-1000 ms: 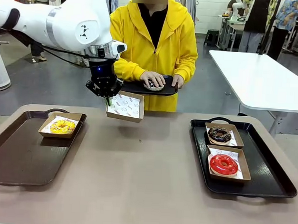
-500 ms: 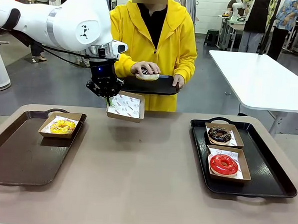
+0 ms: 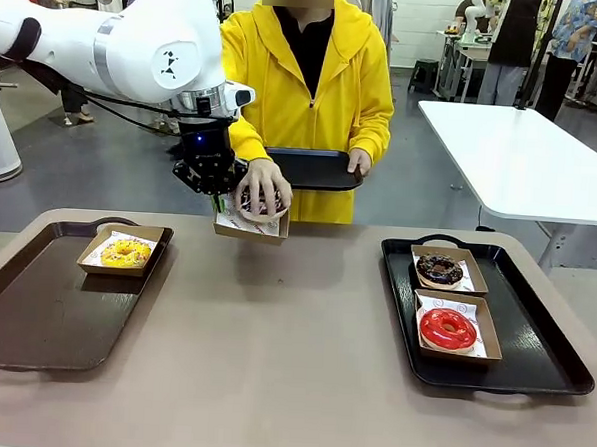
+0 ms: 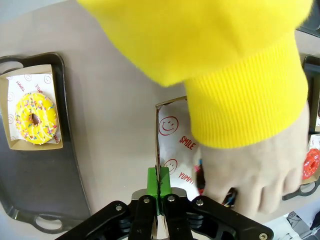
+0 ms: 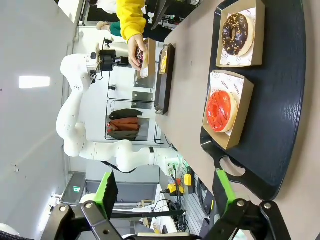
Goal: Individually package the donuts and arrange them on the tray.
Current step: Place the picked Paper togo box on the Handle tray.
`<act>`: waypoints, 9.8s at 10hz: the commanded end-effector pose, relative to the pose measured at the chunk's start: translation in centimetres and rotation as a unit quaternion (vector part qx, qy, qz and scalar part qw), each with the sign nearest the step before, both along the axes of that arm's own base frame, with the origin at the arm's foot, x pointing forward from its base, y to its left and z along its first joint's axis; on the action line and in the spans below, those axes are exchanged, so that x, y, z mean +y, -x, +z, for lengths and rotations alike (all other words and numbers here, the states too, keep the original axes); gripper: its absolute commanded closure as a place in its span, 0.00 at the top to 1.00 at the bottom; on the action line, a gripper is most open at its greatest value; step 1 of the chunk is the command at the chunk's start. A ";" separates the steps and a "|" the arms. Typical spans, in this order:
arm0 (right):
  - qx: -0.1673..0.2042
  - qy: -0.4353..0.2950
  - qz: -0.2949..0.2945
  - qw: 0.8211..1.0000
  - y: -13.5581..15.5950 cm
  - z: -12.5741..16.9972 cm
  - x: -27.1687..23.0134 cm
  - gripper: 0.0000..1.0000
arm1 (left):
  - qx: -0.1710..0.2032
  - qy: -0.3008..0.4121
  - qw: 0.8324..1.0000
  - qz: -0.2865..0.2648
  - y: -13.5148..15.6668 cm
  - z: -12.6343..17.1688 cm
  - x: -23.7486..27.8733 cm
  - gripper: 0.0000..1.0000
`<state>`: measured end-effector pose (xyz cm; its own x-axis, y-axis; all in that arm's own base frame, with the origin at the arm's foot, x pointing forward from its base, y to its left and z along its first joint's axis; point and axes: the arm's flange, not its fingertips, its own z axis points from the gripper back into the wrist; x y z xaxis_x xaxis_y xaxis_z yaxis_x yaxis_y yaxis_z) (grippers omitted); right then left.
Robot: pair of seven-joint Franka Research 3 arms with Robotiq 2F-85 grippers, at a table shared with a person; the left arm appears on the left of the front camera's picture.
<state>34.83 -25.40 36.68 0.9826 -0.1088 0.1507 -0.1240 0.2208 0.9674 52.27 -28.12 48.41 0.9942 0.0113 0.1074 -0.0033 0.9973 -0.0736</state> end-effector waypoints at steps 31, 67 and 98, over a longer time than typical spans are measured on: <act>-0.004 0.000 0.010 1.000 0.2 -0.1 -0.4 1.00 | 0.029 -0.028 0.999 0.024 13.1 -0.5 27.7 0.01; -0.004 0.000 0.010 1.000 0.2 -0.1 -0.4 1.00 | 0.026 -0.014 0.999 -0.023 12.6 -9.9 27.5 0.79; -0.004 0.000 0.010 1.000 0.2 -0.1 -0.4 1.00 | -0.044 0.543 0.838 0.027 16.9 -9.2 48.8 0.95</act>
<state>34.84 -25.56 36.53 0.9833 -0.1081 0.1465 -0.1205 0.2167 0.9688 35.36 20.38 38.96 0.9787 0.1918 0.0730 0.0029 0.3428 -0.9394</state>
